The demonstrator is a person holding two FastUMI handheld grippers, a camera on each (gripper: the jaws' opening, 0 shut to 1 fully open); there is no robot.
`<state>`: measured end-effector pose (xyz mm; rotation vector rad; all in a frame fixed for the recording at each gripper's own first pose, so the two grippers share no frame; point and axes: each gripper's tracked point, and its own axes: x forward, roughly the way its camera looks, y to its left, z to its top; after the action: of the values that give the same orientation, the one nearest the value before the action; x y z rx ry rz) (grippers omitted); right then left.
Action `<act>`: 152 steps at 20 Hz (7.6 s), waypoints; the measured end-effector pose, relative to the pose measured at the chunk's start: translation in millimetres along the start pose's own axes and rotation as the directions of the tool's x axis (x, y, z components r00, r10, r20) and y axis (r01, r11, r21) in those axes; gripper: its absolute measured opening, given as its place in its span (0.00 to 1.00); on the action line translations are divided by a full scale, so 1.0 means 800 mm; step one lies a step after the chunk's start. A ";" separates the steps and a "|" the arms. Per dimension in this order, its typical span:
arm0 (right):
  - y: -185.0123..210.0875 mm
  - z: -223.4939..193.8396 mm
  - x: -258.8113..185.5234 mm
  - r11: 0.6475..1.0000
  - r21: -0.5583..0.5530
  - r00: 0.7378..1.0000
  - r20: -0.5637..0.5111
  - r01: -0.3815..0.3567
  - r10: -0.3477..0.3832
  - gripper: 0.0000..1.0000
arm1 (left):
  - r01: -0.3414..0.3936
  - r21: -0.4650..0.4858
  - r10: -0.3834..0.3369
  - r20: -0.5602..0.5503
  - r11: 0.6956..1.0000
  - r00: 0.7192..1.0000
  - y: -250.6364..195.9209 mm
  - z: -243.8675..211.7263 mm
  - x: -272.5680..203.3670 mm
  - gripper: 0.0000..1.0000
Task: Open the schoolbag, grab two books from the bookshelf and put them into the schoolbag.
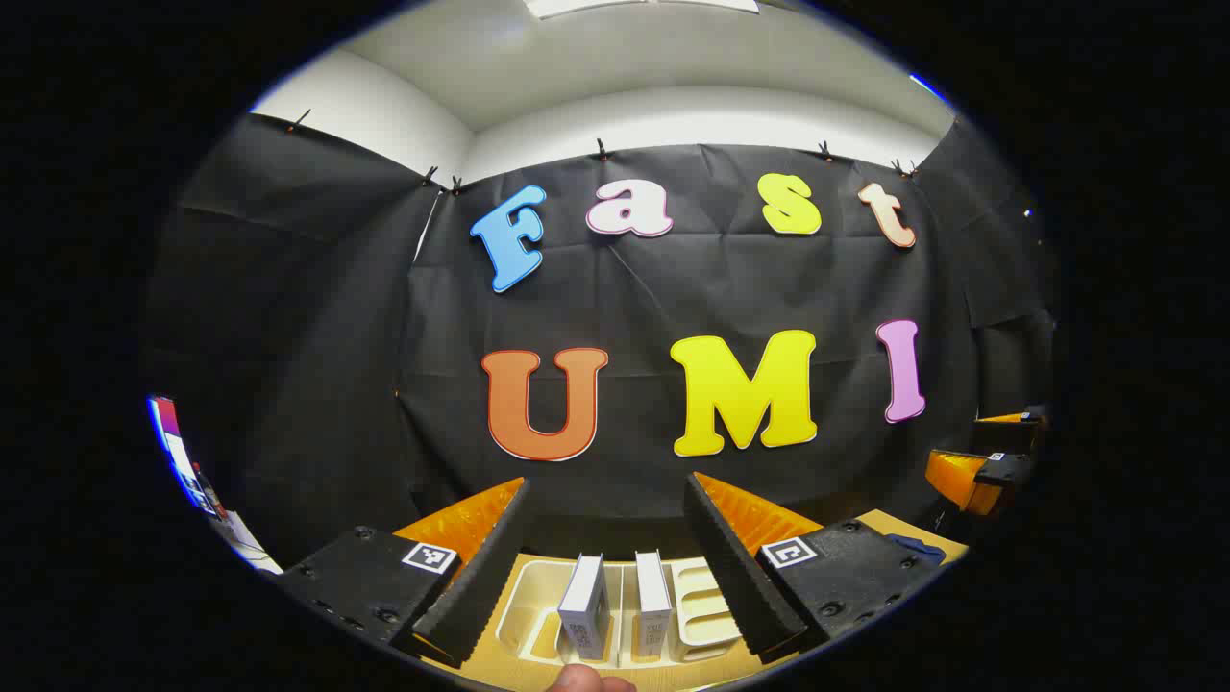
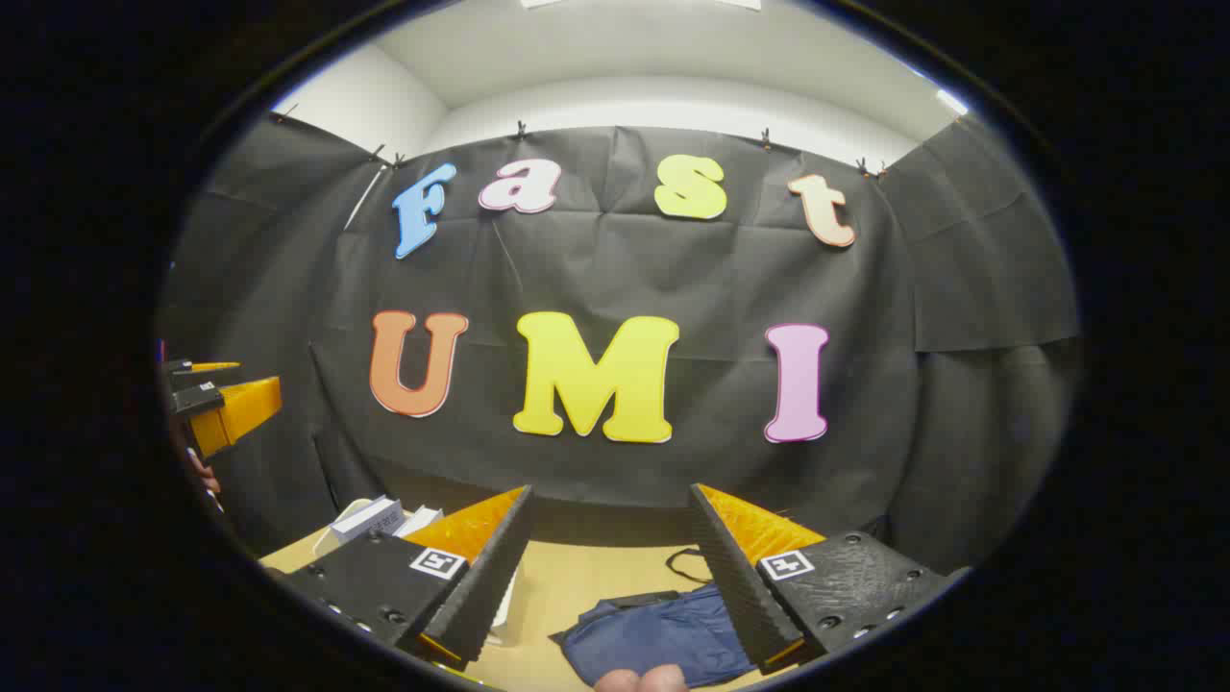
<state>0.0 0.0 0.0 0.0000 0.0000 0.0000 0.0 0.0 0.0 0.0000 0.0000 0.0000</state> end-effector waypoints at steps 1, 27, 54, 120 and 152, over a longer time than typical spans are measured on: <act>-0.001 -0.001 0.000 1.000 -0.005 1.000 -0.003 0.000 0.000 0.98 | 0.001 -0.001 -0.001 -0.004 1.000 1.000 0.000 -0.002 0.000 0.99; -0.008 -0.052 0.016 0.999 -0.034 0.989 -0.148 0.017 -0.022 0.98 | 0.037 -0.020 -0.037 -0.007 0.999 0.999 -0.012 -0.004 0.014 0.99; 0.010 -0.504 0.029 0.942 -0.269 0.456 -0.877 -0.201 -0.153 0.96 | -0.069 -0.008 0.069 -0.012 0.998 0.998 0.032 -0.008 -0.027 0.99; -0.275 -0.239 0.078 0.998 0.048 0.486 -0.872 -0.046 0.065 0.00 | 0.082 -0.053 -0.098 -0.464 0.995 0.881 -0.028 -0.139 0.087 0.99; -0.285 -0.256 0.071 0.992 0.108 0.461 -0.879 -0.063 0.125 0.00 | 0.141 -0.155 -0.166 -0.984 0.978 0.065 -0.062 -0.358 0.147 0.81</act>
<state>56.9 -227.8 -205.1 0.0631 1.0861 0.1157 117.2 -49.4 -286.1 -0.0201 1.4879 -0.2313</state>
